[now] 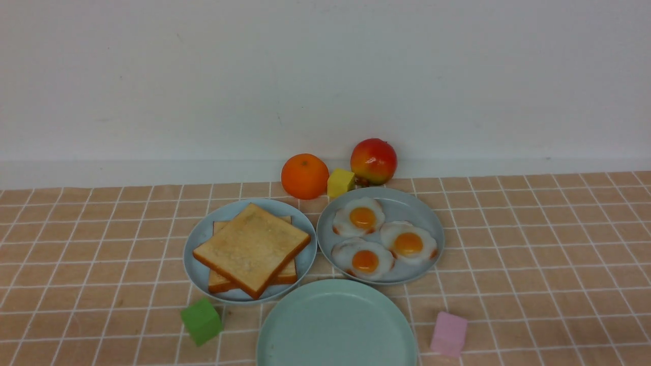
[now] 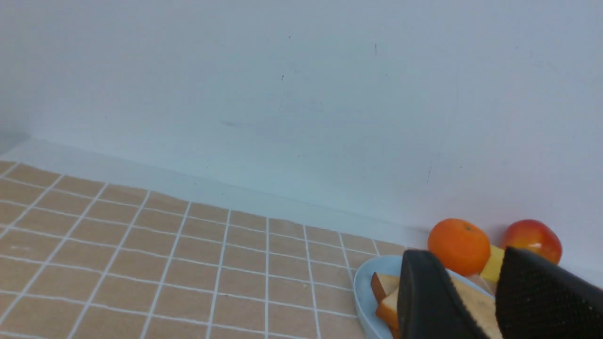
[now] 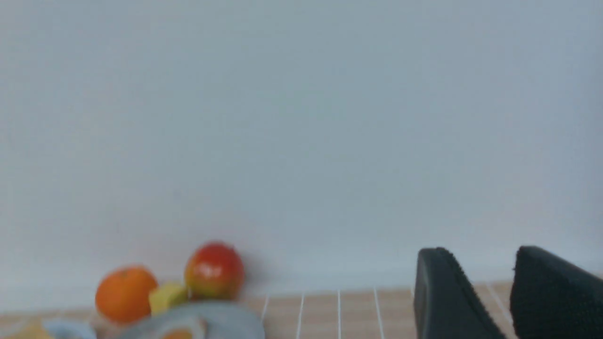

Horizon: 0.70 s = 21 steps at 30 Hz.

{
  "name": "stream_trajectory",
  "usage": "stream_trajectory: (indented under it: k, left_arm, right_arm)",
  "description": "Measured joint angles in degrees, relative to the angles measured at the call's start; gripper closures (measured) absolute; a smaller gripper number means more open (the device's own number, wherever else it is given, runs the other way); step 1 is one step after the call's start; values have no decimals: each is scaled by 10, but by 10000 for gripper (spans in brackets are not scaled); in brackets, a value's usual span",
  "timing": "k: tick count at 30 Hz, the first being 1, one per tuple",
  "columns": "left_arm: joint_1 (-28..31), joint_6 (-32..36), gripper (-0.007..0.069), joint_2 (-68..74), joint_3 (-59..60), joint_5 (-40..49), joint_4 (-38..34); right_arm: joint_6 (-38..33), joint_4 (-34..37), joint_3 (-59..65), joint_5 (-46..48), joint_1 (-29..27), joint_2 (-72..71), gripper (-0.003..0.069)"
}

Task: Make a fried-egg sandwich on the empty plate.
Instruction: Use the left arm to grab a slice of bread

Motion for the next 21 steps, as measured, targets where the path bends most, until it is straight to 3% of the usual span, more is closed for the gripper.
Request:
stream_trajectory:
  k: [4, 6, 9, 11, 16, 19, 21]
  left_arm:
    - [0, -29, 386, 0, 0, -79, -11]
    - [0, -46, 386, 0, 0, -116, -19]
    - [0, -89, 386, 0, -1, -250, -44]
    - [0, -102, 386, 4, -26, -277, -55]
    - [0, -118, 386, 104, -180, -244, -59]
    - [0, -144, 386, 169, -270, -172, -59]
    - [0, -176, 386, 235, -349, -58, -59]
  right_arm:
    - [28, 3, 0, -87, 0, 0, 419]
    - [38, 3, 0, -104, 0, 0, 419]
    - [77, 4, -30, -108, 0, 1, 419]
    - [99, 4, -79, -96, 0, 15, 419]
    - [115, 4, -264, -10, 0, 132, 419]
    - [118, 4, -343, 62, 0, 193, 419]
    - [120, 3, -423, 157, 0, 267, 419]
